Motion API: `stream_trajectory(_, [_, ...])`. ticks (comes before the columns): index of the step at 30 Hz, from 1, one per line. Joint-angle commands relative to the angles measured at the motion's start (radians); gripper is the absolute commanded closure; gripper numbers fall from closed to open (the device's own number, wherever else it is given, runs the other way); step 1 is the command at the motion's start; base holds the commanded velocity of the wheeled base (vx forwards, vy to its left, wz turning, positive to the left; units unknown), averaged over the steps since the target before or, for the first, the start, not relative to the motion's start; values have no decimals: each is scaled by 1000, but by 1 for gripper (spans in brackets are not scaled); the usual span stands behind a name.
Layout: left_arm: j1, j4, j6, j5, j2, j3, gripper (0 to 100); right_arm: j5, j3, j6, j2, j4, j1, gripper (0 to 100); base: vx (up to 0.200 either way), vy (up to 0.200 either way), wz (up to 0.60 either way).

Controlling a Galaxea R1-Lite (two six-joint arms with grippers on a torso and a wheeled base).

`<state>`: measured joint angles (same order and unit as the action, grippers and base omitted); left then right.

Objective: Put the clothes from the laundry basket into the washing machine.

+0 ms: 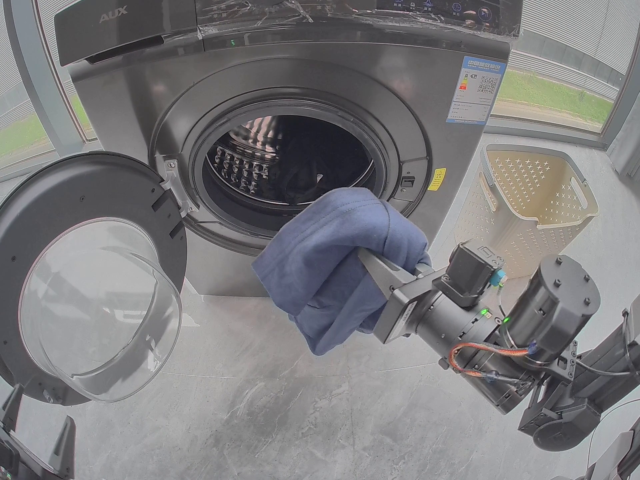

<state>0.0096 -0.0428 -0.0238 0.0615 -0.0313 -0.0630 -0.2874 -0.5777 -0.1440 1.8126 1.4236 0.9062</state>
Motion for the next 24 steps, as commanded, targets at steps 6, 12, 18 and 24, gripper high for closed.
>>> stream_trajectory(6, [10, -106, 21, 370, -444, -187, 0, 40, -100, -2, 64, 5, 0, 100, 0, 0, 0])
stream_trajectory(12, [-80, -266, 13, 448, -700, -175, 0, 56, -130, -2, 99, 6, -3, 100, 0, 0, 0])
stream_trajectory(18, [-183, -434, 13, 443, -946, -169, 0, 53, -157, -2, 113, 5, -9, 100, 0, 0, 0])
stream_trajectory(24, [-243, -571, 13, 442, -1147, -170, 0, 54, -154, -2, 113, 6, -24, 100, 0, 0, 0])
